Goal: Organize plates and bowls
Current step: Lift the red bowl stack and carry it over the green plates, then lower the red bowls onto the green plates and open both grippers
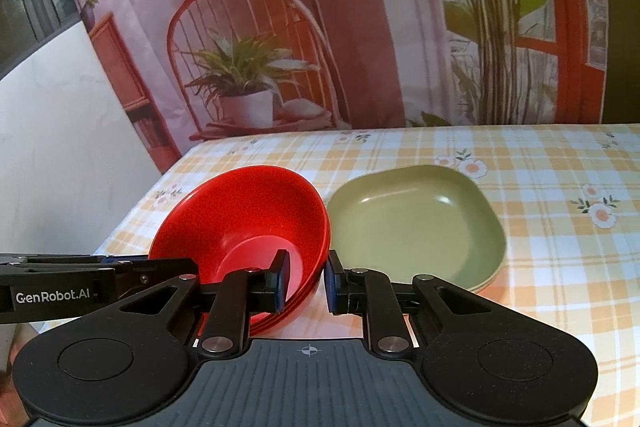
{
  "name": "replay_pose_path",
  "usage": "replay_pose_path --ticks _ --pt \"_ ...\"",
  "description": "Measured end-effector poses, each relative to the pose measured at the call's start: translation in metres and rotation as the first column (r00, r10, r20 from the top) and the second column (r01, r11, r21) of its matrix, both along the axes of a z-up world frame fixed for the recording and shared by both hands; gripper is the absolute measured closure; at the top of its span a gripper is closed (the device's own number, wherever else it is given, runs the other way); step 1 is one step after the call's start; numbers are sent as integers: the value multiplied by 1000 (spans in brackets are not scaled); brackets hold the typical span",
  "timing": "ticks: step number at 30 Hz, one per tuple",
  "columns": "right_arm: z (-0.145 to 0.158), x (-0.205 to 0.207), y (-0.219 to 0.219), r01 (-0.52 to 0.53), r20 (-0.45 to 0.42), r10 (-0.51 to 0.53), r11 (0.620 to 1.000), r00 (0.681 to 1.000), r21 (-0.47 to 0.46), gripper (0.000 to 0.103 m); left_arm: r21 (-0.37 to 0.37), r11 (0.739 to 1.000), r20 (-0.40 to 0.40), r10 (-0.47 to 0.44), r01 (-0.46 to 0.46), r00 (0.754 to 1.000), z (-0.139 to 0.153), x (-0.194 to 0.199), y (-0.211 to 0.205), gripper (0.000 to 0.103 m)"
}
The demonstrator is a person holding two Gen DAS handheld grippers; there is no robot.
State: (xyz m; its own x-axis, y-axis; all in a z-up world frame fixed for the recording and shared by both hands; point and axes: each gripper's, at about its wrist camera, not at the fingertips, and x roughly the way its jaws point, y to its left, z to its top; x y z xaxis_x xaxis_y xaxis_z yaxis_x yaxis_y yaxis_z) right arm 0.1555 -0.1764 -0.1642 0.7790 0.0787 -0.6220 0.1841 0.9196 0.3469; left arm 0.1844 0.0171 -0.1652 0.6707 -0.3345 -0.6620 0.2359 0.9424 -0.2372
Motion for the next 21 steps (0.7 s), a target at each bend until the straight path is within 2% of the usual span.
replay_pose_path --ticks 21 --pt "-11 -14 -50 99 20 -101 992 995 72 87 31 997 -11 -68 68 998 0 19 -42 80"
